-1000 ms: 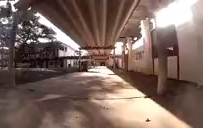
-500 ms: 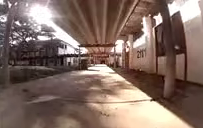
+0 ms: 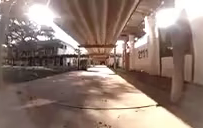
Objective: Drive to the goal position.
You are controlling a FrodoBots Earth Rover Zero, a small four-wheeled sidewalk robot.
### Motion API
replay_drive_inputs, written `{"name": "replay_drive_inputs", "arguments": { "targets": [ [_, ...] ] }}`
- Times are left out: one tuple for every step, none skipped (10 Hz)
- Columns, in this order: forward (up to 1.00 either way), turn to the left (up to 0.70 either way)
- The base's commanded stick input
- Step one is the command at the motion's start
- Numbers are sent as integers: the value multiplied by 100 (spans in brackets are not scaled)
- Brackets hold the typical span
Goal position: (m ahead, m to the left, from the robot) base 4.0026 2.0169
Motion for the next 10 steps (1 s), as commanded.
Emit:
{"name": "replay_drive_inputs", "arguments": {
  "targets": [
    [50, 0],
    [50, 0],
    [50, 0],
    [50, 0],
    [50, 0],
    [50, 0],
    [50, 0],
    [50, 0],
    [50, 0],
    [50, 0]
  ]
}}
